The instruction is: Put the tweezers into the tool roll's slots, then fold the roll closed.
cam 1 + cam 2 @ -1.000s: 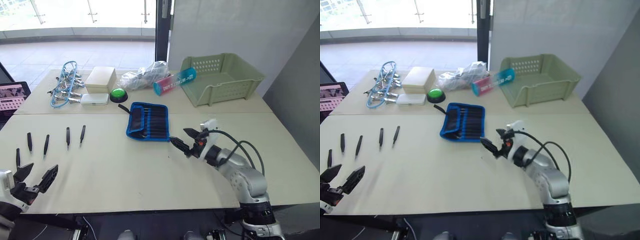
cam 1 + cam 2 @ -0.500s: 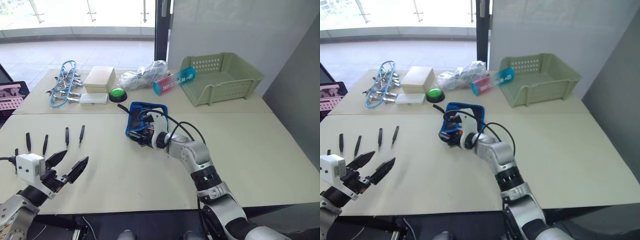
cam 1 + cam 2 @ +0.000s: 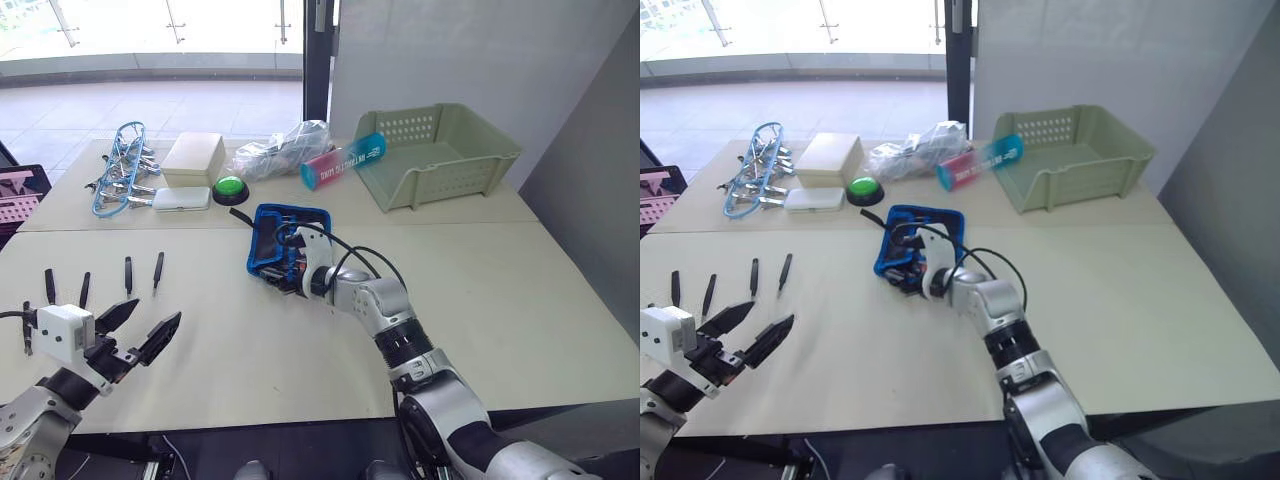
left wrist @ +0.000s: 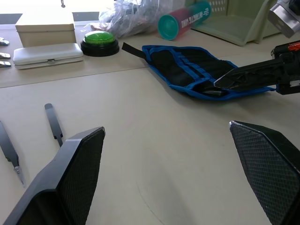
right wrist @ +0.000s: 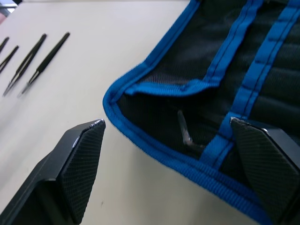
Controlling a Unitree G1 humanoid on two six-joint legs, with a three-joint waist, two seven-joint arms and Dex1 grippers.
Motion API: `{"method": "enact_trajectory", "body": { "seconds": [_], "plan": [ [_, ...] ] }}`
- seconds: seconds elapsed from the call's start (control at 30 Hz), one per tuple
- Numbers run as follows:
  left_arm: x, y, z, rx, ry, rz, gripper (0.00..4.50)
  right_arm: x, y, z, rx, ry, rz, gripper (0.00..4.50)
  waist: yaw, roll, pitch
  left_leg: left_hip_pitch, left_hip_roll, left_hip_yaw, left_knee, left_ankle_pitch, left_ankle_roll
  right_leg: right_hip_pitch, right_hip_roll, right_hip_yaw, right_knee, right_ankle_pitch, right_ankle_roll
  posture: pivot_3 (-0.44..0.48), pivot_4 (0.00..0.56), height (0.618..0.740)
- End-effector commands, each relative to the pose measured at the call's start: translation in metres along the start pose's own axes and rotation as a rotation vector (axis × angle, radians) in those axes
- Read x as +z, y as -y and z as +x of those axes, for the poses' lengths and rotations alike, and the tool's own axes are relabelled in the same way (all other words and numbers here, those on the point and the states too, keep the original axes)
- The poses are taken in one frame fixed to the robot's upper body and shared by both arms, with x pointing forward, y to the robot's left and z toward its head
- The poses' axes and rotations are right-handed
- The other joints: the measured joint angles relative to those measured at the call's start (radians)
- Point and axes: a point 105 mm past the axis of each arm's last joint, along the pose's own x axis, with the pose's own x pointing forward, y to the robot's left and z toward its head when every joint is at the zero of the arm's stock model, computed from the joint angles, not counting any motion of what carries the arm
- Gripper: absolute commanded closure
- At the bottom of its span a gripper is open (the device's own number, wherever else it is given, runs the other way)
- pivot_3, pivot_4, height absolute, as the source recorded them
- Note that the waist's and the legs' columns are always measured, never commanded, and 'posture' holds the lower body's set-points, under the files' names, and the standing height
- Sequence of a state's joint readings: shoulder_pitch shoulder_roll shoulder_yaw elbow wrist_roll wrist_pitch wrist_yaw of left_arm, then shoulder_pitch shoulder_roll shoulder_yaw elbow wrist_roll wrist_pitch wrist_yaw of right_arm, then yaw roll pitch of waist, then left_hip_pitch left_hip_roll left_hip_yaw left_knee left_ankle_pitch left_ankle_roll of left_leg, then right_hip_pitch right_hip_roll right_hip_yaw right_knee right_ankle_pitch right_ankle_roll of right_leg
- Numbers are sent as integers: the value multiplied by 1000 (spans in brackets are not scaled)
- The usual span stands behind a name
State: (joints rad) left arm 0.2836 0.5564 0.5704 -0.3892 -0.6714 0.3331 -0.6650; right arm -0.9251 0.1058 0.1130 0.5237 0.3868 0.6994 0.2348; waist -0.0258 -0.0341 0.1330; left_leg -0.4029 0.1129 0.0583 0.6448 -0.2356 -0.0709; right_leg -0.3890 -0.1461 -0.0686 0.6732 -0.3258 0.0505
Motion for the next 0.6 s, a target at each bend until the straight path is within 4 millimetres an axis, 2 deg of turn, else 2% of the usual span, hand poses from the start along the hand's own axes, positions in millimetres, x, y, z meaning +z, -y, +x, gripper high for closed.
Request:
{"method": "enact_trajectory", "body": {
  "seconds": [0.03,0.43,0.6],
  "plan": [
    [10,4,1,-19,35,30,0,29,-72,23,177,91,30,7,-3,0,0,0,0,0,0,0,0,0,0,0,0,0,0,0,150,716],
    [10,3,2,-20,33,31,0,18,-106,42,265,43,-71,7,-17,1,0,-1,0,0,0,0,0,0,0,0,0,0,0,0,150,716],
    [10,3,2,-18,33,31,0,18,-100,36,269,52,-219,7,-18,1,1,-1,0,0,0,0,0,-1,0,0,0,0,0,0,150,716]
  ]
}}
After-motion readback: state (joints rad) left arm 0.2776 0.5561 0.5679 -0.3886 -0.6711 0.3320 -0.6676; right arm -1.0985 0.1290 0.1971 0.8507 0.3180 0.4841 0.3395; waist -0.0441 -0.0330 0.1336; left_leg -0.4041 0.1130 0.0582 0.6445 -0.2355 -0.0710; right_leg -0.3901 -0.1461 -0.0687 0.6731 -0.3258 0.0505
